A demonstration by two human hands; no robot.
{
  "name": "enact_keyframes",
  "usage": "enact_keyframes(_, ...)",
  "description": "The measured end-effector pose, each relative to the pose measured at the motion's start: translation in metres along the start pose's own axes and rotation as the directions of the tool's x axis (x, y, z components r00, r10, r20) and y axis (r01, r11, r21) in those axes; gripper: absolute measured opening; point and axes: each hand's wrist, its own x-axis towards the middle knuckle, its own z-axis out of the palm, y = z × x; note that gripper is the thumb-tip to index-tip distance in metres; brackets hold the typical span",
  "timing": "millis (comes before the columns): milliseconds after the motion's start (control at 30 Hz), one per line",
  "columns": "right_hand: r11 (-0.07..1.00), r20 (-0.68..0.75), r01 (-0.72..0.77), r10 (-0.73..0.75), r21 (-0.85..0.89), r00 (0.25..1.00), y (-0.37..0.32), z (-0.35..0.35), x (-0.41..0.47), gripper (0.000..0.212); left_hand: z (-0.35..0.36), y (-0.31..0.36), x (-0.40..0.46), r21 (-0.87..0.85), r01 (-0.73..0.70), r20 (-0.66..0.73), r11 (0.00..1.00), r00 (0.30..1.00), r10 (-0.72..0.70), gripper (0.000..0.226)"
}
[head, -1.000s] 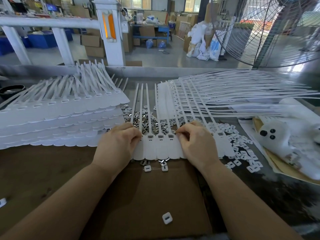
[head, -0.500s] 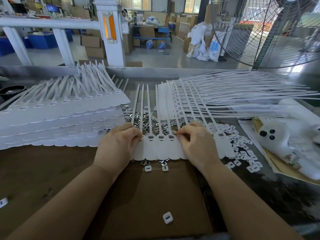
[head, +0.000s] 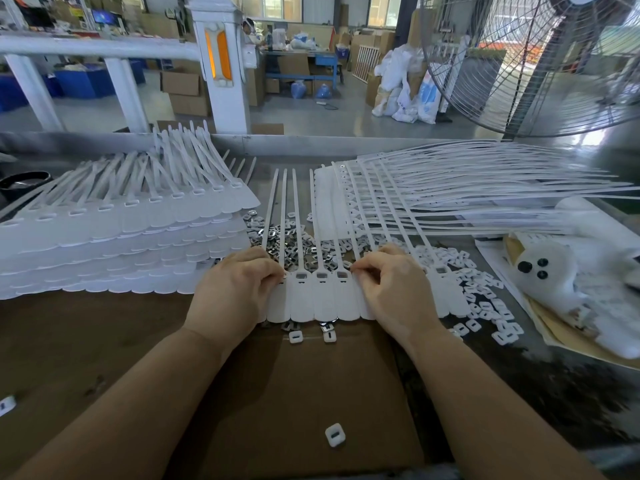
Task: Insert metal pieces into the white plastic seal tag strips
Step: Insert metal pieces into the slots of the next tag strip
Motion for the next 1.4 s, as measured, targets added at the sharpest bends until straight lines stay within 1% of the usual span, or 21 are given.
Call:
enact_keyframes(300,1.0,-0.012,-0.003,0.003,0.001,1.0,0.0003,0.001,-0.0003,0.013,0.0017,-0.0059,0.0008,-0.019,0.011,0.015,1.0,1.0,-0.011,0.013)
enact_keyframes(533,1.0,-0.012,0.006,-0.006,-0.001,1.0,0.0006,0.0009,-0.0005,0.013,0.0019,-0.0062,0.0001,0.004,0.037,-0.028,0.999,0.999,-0.036,0.01)
enact_keyframes(667,1.0,-0.013,0.011,-0.011,-0.006,1.0,0.0004,0.0008,0.0002,0.013,0.0012,-0.005,0.0004,0.04,-0.018,-0.016,0.999,1.0,0.018,0.009)
enact_keyframes(800,1.0,-0.008,0.01,-0.01,-0.004,1.0,0.0005,0.0003,-0.0002,0.013,0.002,-0.0054,0.0008,0.029,0.002,-0.022,1.0,1.0,-0.002,0.01)
enact_keyframes(1067,1.0,-0.008,0.004,-0.004,-0.002,1.0,0.0006,0.0001,-0.0009,0.013,0.0045,-0.0049,0.0017,0.053,-0.021,-0.064,0.998,0.998,0.025,0.007)
enact_keyframes(1233,1.0,0.0,-0.003,0.003,-0.002,1.0,0.0002,-0.0001,-0.0009,0.014,0.0038,-0.0036,0.0014,0.12,-0.078,-0.014,0.99,0.997,0.08,0.005)
enact_keyframes(1400,1.0,0.003,-0.008,0.008,-0.003,1.0,0.0004,-0.0002,-0.0013,0.014,0.0044,-0.0045,0.0009,0.087,-0.029,-0.005,0.996,1.0,0.03,0.013)
